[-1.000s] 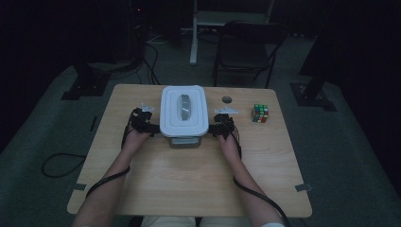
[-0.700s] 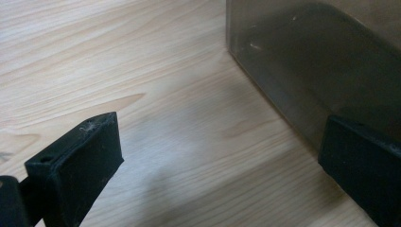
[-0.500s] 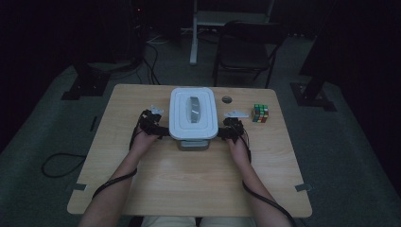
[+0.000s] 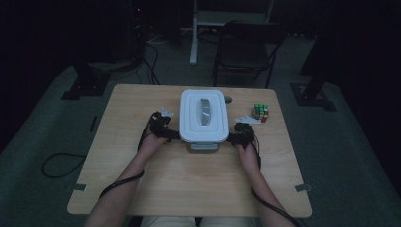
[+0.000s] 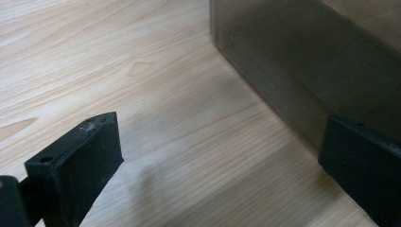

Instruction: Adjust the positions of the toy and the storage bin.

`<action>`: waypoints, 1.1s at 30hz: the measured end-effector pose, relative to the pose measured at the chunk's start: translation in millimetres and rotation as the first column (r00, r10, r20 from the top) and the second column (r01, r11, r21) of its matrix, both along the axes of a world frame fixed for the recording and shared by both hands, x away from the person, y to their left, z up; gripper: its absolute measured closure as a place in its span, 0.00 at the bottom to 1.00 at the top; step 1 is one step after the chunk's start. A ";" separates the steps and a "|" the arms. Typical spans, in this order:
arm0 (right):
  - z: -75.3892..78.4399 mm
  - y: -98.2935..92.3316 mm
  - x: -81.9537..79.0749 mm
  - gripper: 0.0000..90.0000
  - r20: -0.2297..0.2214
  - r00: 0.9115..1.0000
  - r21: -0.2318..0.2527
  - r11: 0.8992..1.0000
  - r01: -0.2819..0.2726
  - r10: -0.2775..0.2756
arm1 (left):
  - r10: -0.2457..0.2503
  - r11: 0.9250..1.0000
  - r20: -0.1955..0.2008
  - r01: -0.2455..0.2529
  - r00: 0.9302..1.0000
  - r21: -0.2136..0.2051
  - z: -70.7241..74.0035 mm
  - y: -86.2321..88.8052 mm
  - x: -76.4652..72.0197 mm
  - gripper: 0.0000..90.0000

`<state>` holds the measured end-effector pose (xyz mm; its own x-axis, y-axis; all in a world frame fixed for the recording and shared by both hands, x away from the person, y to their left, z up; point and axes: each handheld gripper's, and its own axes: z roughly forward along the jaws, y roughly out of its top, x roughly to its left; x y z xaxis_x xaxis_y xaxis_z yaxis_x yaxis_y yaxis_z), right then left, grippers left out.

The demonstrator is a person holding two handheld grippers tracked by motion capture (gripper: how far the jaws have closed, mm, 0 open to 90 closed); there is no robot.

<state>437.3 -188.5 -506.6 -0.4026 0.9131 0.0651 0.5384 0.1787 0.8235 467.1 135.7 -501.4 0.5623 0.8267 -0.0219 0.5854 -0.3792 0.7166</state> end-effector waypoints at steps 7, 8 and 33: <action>-0.3 -7.0 -6.9 0.27 0.000 1.000 0.000 1.000 -0.001 0.001 | -0.019 0.999 0.006 0.019 1.000 0.033 2.2 -7.2 -3.6 0.01; -0.4 -7.1 -7.9 0.27 0.001 1.000 -0.003 1.000 -0.003 0.003 | -0.017 0.999 0.003 0.017 1.000 0.031 2.3 -7.4 -4.5 0.01; -7.1 -26.4 21.8 0.16 -0.037 0.999 0.016 0.999 0.037 -0.036 | 0.085 0.996 0.029 -0.085 0.996 -0.030 -2.0 8.6 19.7 0.01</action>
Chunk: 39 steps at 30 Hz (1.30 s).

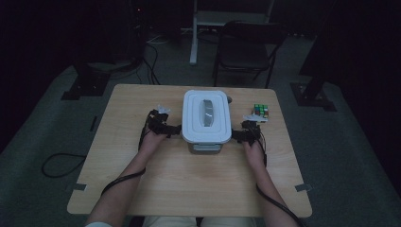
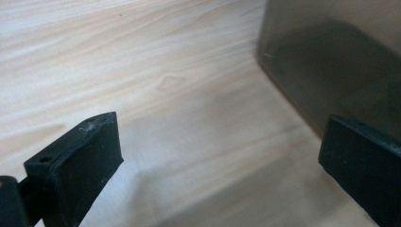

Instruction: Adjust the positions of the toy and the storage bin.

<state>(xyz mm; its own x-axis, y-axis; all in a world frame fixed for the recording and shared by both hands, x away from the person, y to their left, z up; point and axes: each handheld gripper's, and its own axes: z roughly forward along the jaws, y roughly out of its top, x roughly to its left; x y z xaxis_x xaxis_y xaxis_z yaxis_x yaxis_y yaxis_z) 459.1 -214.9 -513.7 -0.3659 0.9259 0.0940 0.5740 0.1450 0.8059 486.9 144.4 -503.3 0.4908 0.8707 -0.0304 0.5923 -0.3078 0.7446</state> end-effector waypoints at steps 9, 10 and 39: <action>6.9 4.1 32.2 0.15 -0.015 1.000 0.031 0.999 0.027 -0.027 | -0.031 0.999 0.036 0.032 0.999 -0.021 10.1 -8.4 21.2 0.01; 7.7 5.1 33.4 0.15 -0.015 1.000 0.036 0.999 0.023 -0.023 | -0.034 0.999 0.032 0.035 0.999 -0.028 11.1 -9.4 22.4 0.01; 19.0 10.3 -13.1 0.24 0.025 0.988 0.041 0.988 -0.152 0.151 | -0.092 0.992 0.034 0.088 0.995 0.095 21.8 -17.1 -24.2 0.01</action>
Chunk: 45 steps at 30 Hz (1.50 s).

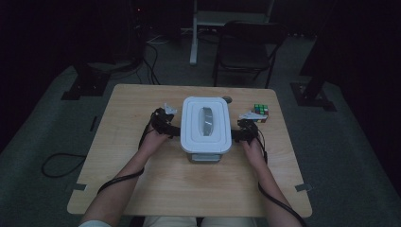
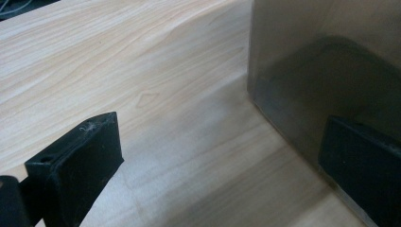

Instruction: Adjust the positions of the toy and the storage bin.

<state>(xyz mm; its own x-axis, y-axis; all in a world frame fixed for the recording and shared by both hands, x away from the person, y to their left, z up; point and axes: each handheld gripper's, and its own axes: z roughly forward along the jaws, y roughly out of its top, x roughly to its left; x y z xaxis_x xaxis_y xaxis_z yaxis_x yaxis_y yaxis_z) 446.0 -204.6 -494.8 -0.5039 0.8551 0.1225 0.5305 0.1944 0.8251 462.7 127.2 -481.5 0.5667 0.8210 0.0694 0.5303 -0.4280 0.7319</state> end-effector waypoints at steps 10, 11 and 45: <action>-2.4 -5.2 -27.2 0.24 0.007 0.999 0.019 0.999 -0.031 0.031 | -0.022 1.000 -0.011 0.022 1.000 -0.015 -0.6 -1.3 -23.1 0.02; -2.7 -5.9 -29.9 0.24 0.006 0.999 0.023 0.999 -0.037 0.037 | -0.024 1.000 -0.008 0.024 1.000 -0.013 -0.6 -1.5 -26.0 0.02; -5.7 -19.4 -118.1 0.25 0.002 0.997 0.050 0.996 -0.072 0.072 | -0.135 0.990 0.000 0.135 0.991 -0.035 3.0 -3.0 -118.7 0.02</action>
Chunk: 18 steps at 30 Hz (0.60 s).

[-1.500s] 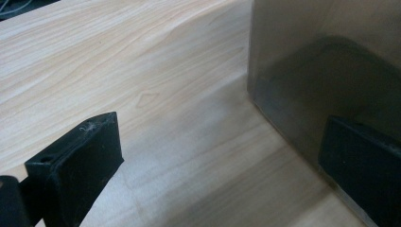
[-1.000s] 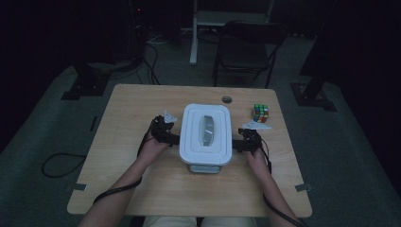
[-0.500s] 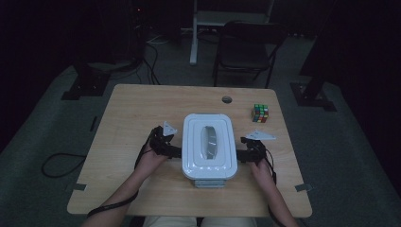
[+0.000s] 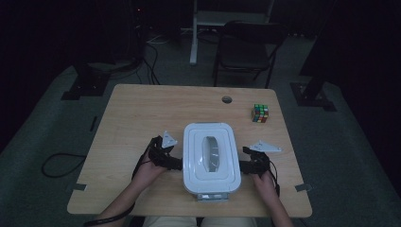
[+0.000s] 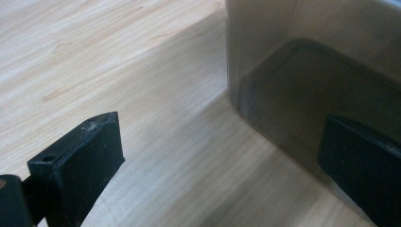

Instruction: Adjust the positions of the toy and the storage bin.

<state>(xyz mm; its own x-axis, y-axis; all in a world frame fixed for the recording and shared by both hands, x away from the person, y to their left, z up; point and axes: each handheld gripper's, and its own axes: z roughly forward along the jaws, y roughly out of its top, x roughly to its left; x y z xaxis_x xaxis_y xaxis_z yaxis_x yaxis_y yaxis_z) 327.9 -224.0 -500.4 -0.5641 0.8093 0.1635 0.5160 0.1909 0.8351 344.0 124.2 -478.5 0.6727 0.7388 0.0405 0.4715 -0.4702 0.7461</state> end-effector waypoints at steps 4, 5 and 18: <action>-1.1 -1.2 -9.9 0.25 -0.013 1.000 0.020 1.000 -0.013 0.013 | -0.004 1.000 -0.003 0.004 1.000 -0.007 -0.5 1.8 -7.9 0.02; -1.5 -1.9 -11.8 0.25 -0.017 1.000 0.026 1.000 -0.014 0.014 | -0.004 1.000 -0.003 0.004 1.000 -0.007 -0.5 1.8 -7.9 0.02; -3.8 -13.6 -21.9 0.17 0.046 0.999 -0.012 1.000 -0.015 0.016 | -0.015 0.995 -0.011 0.014 1.000 -0.094 -13.4 24.4 -13.9 0.02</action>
